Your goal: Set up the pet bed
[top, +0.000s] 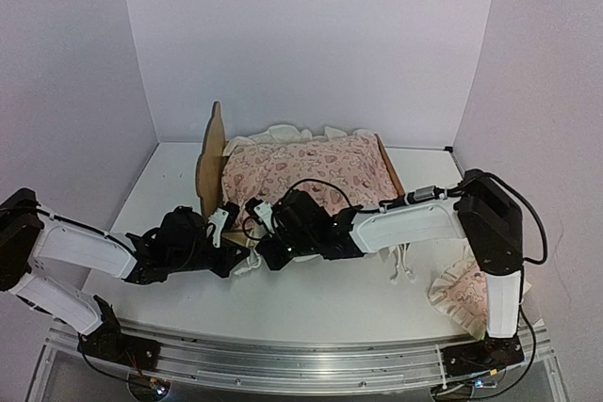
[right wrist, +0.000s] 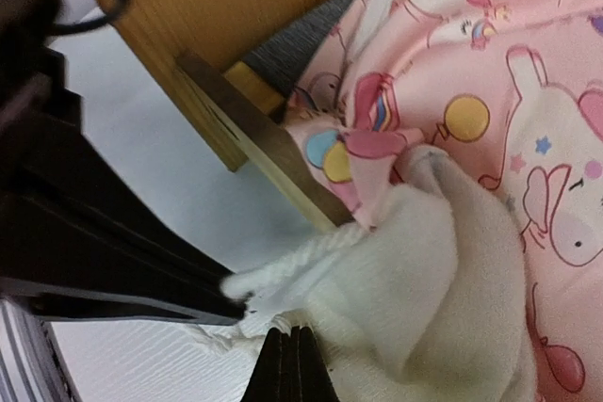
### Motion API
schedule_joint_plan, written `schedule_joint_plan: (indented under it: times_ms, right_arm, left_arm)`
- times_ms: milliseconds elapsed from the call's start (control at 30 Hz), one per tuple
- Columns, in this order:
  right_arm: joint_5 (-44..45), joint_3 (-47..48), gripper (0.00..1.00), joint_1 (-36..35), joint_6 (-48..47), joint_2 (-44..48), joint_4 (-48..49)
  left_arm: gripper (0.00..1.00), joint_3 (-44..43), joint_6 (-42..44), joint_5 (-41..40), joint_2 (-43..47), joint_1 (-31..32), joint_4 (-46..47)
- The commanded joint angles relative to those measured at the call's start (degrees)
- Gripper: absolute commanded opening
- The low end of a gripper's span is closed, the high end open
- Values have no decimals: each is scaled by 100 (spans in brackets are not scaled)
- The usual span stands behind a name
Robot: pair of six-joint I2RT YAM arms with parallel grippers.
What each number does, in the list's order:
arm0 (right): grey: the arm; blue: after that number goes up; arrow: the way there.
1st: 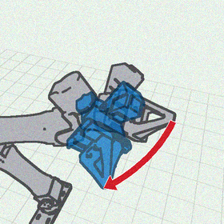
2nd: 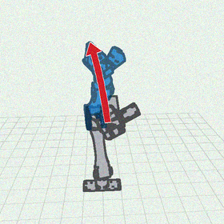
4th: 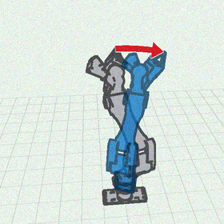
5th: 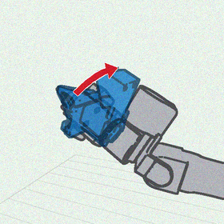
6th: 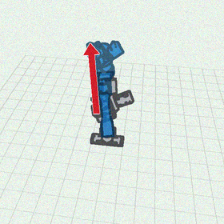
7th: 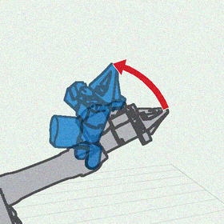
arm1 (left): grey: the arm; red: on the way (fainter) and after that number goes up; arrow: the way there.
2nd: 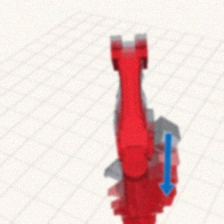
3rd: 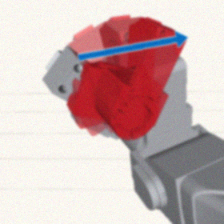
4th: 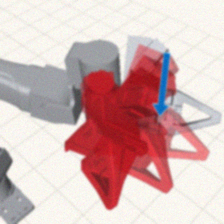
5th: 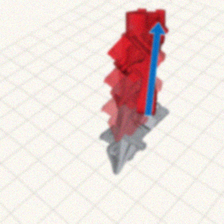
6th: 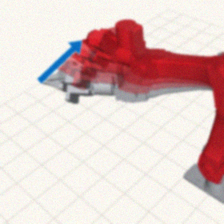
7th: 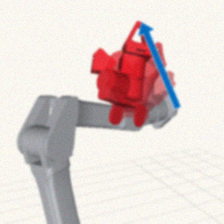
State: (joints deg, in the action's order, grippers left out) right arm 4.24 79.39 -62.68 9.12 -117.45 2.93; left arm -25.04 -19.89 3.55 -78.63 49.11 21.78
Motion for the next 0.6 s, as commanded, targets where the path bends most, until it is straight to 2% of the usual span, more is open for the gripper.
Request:
schedule_joint_plan:
  times_ms: [0,300,567]
  right_arm:
    - [-201,349,0,76,125,-263,-53]
    - [-649,483,0,199,413,-500,464]
    - [-1099,513,0,290,874,-793,1074]
  left_arm:
    - [0,-162,112,76,265,-58,-153]
    - [0,-74,78,129,348,-69,-384]
    - [0,-81,695,416,394,-89,-199]
